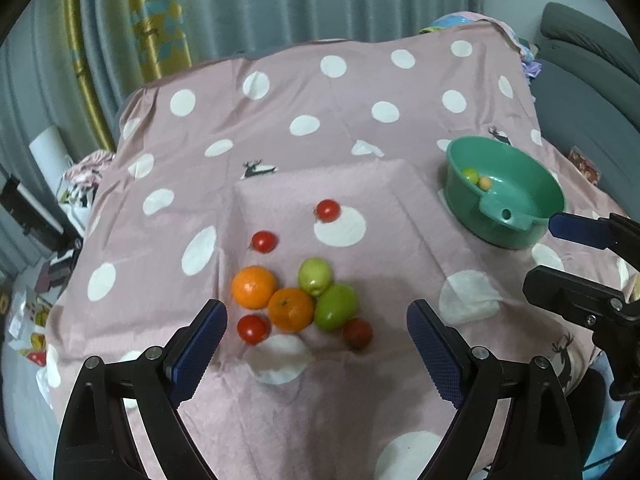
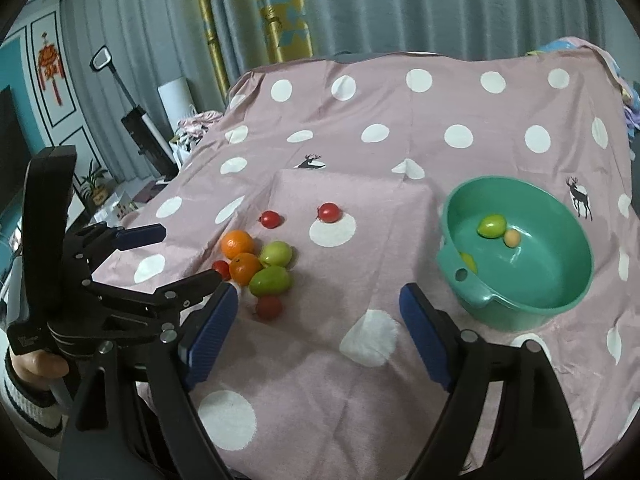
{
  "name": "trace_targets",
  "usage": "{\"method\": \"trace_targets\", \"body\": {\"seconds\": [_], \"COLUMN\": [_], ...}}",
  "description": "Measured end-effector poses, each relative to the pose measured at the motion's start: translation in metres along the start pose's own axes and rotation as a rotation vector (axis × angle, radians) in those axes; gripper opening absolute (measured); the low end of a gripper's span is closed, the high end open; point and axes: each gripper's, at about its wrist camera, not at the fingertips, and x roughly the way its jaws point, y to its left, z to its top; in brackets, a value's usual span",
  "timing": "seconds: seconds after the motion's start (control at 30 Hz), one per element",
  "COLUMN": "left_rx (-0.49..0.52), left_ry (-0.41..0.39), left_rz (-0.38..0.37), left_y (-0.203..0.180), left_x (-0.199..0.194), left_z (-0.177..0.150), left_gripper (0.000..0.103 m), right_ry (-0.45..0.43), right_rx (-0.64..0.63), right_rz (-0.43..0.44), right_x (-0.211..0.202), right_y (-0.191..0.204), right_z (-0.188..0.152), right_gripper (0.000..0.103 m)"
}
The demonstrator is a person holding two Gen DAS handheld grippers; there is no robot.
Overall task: Organize fruits
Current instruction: 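Move both open tools toward the green fruits in the pile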
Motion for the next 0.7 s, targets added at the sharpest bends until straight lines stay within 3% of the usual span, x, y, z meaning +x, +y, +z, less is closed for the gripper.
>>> {"method": "trace_targets", "body": {"seconds": [0.47,0.7], "left_rx": [-0.044,-0.051], "left_ry": [0.032,0.049], "left_rz": [-0.038,-0.05], "left_y": [0.018,0.021], "left_x": [0.008,0.014], "left_z": [-0.009,-0.01], "left_gripper": [0.091,0.092], "right_ry": [0.024,0.033], "right_rx": [-0.096,-0.093], "right_rz": [-0.096,-0.095], "right_x": [0.011,0.015], "right_y": [0.021,0.021], "right_z": [0.001,0.002], "right_gripper": [0.091,0.091]}}
